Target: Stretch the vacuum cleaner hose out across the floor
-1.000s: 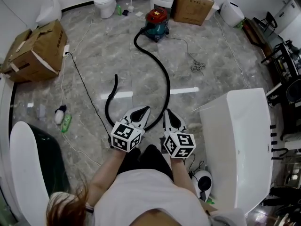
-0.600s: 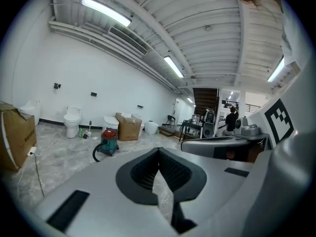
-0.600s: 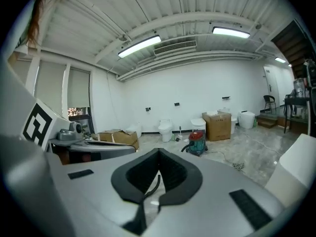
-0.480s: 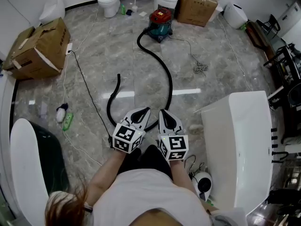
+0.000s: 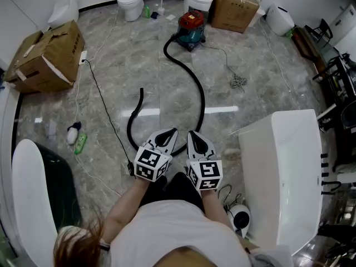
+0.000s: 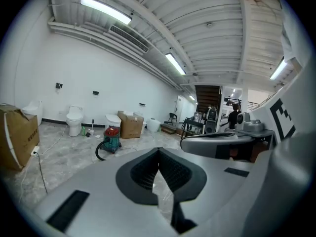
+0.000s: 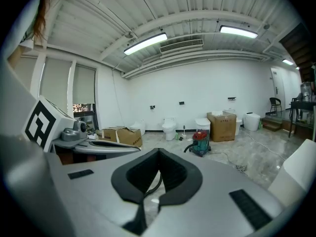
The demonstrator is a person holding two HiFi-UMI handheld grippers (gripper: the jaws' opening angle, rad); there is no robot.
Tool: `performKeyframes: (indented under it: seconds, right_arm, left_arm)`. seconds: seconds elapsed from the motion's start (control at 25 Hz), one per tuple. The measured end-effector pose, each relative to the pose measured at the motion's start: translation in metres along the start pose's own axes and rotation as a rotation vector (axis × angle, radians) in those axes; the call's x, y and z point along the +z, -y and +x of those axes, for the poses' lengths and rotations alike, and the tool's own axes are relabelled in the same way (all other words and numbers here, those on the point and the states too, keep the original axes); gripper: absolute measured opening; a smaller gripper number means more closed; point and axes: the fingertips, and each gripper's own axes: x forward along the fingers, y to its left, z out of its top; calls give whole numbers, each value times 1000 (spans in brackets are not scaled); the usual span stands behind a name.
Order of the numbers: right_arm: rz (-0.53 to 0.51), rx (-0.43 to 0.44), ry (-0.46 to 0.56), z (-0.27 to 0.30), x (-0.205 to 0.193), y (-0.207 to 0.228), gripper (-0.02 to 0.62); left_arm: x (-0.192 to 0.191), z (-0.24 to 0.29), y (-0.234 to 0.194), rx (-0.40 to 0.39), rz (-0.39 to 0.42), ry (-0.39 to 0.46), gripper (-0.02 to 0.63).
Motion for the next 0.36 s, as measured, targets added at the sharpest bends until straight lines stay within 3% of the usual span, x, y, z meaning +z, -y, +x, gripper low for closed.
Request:
performKeyframes:
  seconds: [0.36]
  right_arm:
    - [21, -9, -5, -5, -4, 6, 15]
  left_arm:
    - [-3, 2, 4, -1, -4, -10, 9]
